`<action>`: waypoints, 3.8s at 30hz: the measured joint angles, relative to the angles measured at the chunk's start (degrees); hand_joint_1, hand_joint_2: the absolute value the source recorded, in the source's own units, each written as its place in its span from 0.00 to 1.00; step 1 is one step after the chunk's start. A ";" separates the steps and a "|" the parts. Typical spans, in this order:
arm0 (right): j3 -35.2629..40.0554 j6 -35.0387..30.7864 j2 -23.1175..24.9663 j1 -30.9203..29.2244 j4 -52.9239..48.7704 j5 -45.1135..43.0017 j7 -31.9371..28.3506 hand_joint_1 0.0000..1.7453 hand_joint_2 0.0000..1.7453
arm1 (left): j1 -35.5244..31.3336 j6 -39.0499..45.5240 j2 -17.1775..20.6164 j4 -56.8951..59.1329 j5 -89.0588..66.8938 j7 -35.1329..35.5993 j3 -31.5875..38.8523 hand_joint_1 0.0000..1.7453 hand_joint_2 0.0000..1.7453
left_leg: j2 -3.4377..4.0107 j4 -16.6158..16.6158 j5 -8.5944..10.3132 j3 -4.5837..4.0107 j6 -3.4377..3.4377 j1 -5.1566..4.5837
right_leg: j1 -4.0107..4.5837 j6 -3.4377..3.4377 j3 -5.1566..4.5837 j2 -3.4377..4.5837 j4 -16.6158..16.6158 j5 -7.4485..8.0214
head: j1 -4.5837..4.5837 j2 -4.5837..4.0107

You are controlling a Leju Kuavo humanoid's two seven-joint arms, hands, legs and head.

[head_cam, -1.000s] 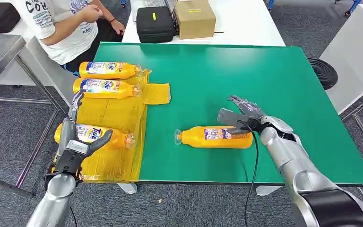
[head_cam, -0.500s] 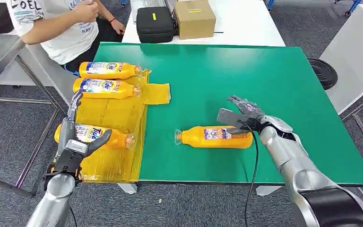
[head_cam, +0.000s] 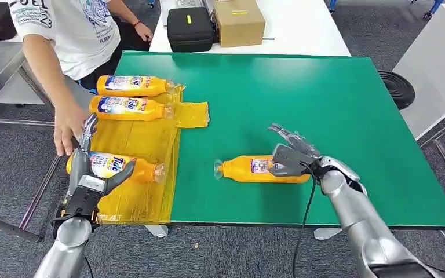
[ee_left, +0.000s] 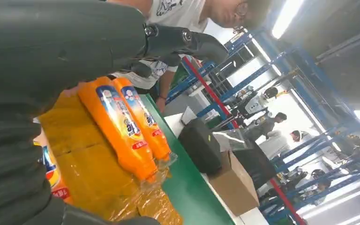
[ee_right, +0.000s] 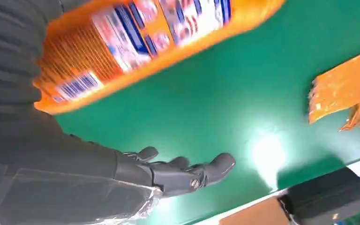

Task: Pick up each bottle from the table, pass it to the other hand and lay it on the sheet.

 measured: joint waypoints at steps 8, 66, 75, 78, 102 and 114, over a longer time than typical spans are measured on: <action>-0.41 0.28 -1.27 3.92 -8.60 -0.37 0.33 0.00 1.00 | 0.69 0.02 0.00 -1.16 0.00 0.04 0.11 0.00 1.00 | 0.07 0.00 0.00 -0.01 0.01 0.00 | 0.00 0.00 -0.04 0.02 0.00 0.01 | -0.02 0.00; 6.89 -1.88 1.71 -9.25 19.25 8.02 6.12 0.05 1.00 | -2.63 -0.20 -0.61 2.89 2.08 2.01 -0.24 0.00 1.00 | 0.22 0.00 0.03 0.02 0.01 0.01 | 0.01 0.00 -0.04 0.06 0.01 0.04 | -0.02 0.00; 9.68 0.72 2.67 -11.80 21.87 8.92 5.46 1.00 1.00 | -3.04 -0.39 -0.48 3.76 4.39 1.99 -0.24 0.00 1.00 | 0.21 0.00 0.04 0.02 0.01 0.00 | 0.00 0.00 -0.04 0.07 0.01 0.04 | -0.02 0.00; 10.80 1.75 2.62 -12.52 22.59 9.05 4.98 1.00 1.00 | -3.21 -0.66 -0.22 4.09 5.18 1.92 -0.24 0.00 1.00 | 0.20 0.00 0.04 0.02 0.01 0.00 | 0.00 0.00 -0.03 0.07 0.00 0.04 | -0.02 0.00; 3.56 -14.25 5.99 -1.10 9.36 -7.63 -9.16 1.00 1.00 | -0.87 -8.29 0.37 4.66 22.60 1.99 0.20 0.00 1.00 | 0.05 -0.01 0.01 -0.06 0.00 0.03 | 0.02 -0.01 -0.10 -0.04 0.01 -0.02 | -0.02 0.00; -4.98 -21.86 13.93 12.95 -13.78 -13.29 -12.39 1.00 1.00 | -0.60 -19.02 -0.37 7.35 38.43 7.15 0.26 0.00 1.00 | -0.01 -0.01 0.01 -0.12 0.00 0.03 | 0.01 -0.01 -0.13 -0.12 0.00 -0.03 | 0.00 0.00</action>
